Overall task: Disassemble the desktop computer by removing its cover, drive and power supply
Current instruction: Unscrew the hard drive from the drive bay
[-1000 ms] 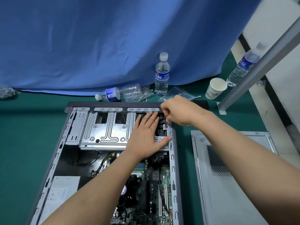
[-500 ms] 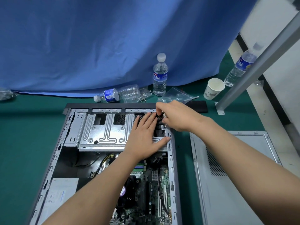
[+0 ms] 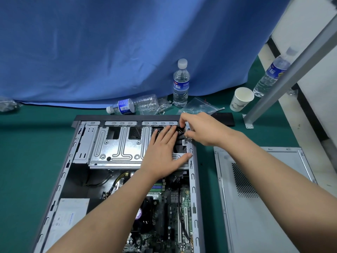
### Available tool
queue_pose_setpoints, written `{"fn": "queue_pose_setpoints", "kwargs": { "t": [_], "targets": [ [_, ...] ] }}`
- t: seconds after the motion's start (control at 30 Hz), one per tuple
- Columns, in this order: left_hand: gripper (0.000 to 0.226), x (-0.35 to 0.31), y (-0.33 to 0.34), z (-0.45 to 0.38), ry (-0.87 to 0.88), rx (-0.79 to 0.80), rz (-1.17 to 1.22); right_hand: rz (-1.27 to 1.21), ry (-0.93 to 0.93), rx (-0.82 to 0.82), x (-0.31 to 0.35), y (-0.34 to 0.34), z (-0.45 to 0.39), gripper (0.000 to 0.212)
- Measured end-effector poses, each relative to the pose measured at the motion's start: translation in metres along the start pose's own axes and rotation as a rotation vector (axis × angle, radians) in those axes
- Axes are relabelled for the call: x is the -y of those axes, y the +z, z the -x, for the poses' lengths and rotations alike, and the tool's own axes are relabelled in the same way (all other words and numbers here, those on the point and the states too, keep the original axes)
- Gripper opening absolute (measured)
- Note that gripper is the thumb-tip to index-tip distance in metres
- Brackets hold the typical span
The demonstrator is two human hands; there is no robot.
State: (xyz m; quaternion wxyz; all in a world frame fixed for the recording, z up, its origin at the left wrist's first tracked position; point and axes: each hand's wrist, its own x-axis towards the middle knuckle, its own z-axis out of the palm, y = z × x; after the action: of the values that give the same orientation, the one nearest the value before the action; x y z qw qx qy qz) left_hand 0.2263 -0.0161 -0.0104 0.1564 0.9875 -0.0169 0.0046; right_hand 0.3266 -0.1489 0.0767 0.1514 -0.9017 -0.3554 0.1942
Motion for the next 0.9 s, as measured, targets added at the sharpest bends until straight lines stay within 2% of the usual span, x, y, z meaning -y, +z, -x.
{"fn": "queue_pose_setpoints", "kwargs": {
  "t": [0.13,0.27,0.37,0.47,0.53,0.6,0.7,0.8,0.9],
  "targets": [
    [0.097,0.0,0.0,0.0,-0.003,-0.001,0.003,-0.009,0.058,0.088,-0.001,-0.003,-0.004,0.014],
    [0.097,0.0,0.0,0.0,-0.004,-0.008,0.01,0.211,0.14,-0.081,0.006,0.006,-0.007,0.023],
    [0.096,0.0,0.0,0.0,0.0,-0.017,0.009,0.164,0.07,-0.142,0.005,0.01,-0.003,0.016],
    [0.095,0.0,0.001,0.0,0.005,-0.021,0.014,0.033,-0.016,-0.033,-0.001,0.001,0.0,0.015],
    [0.095,0.0,0.002,0.0,0.006,-0.027,0.012,0.006,-0.04,0.061,-0.003,-0.004,0.0,0.019],
    [0.094,0.001,0.002,0.0,0.008,-0.034,0.015,0.01,-0.029,0.087,-0.003,-0.005,-0.001,0.018],
    [0.093,0.001,0.003,0.0,0.01,-0.041,0.014,0.095,0.032,0.027,0.001,-0.001,-0.002,0.012],
    [0.094,0.001,0.004,0.0,0.007,-0.04,0.01,0.24,0.073,-0.117,0.006,0.008,-0.002,0.022],
    [0.094,0.001,0.004,-0.001,0.009,-0.042,0.004,0.192,0.028,-0.151,0.006,0.013,-0.002,0.016]
  ]
}}
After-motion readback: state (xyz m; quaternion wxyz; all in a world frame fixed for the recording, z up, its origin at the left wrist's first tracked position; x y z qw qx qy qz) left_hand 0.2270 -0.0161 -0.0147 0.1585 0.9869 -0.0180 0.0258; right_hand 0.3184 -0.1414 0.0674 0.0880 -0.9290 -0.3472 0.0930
